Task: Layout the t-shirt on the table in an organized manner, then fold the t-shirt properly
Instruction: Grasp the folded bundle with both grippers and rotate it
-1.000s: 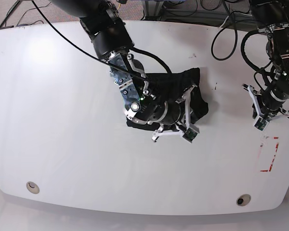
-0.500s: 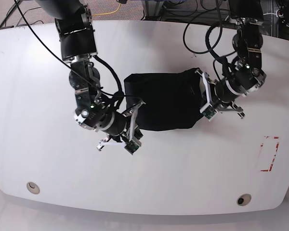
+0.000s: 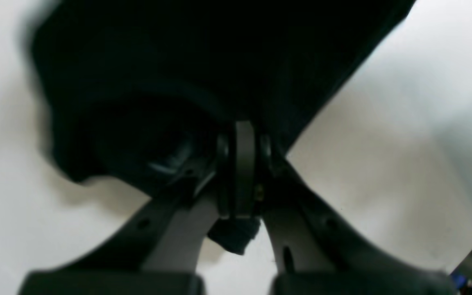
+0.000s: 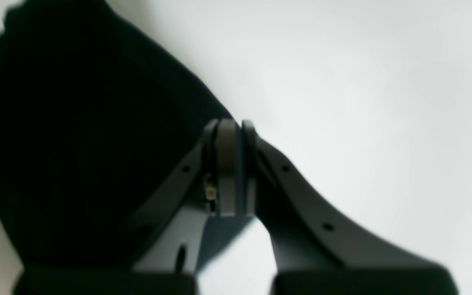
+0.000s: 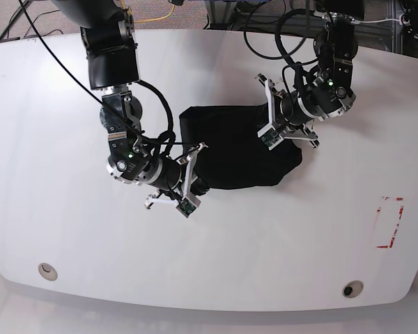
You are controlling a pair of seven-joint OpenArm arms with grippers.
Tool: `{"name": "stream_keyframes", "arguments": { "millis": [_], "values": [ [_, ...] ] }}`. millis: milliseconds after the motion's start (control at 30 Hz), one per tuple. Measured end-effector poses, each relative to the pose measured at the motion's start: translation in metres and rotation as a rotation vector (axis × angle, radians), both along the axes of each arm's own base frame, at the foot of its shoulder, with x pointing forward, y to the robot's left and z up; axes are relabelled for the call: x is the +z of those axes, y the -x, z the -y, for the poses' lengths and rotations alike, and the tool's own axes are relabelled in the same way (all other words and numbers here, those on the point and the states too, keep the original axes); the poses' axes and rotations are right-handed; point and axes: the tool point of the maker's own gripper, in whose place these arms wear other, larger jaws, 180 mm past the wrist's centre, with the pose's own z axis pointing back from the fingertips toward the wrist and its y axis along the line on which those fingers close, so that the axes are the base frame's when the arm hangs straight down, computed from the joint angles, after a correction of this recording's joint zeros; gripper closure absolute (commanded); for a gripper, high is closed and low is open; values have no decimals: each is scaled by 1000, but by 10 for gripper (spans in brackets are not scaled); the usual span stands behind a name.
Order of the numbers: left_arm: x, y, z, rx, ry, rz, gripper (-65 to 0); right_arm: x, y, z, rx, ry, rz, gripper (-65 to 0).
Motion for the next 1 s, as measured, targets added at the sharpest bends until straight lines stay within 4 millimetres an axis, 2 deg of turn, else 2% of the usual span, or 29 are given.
{"name": "stream_keyframes", "arguments": {
  "millis": [167,267,367,500,600,800,1000],
  "values": [
    [-37,6,-6,25,4,-114,0,-31,14,-15,-17,-122,-61,-29],
    [-44,-3,-6,28,61,-123,0,-50,24,-15,-37,-162,-106,-29],
    [-48,-17,-8,27,103,-106,0,-57,28,-13,-59,-195,-119,-29],
    [-50,-28,-15,40,130,-93,0,-58,33,-5,-66,-183,-108,-29],
    [-48,-34,-25,36,109,-85,0,-57,47,-1,-61,-170,-100,-29],
    [-43,-51,-59,44,2,-58,0,-58,82,6,-11,-58,-136,-29],
    [-36,-69,-101,80,-151,-44,0,-38,93,7,-54,-26,-91,-29]
  ]
}}
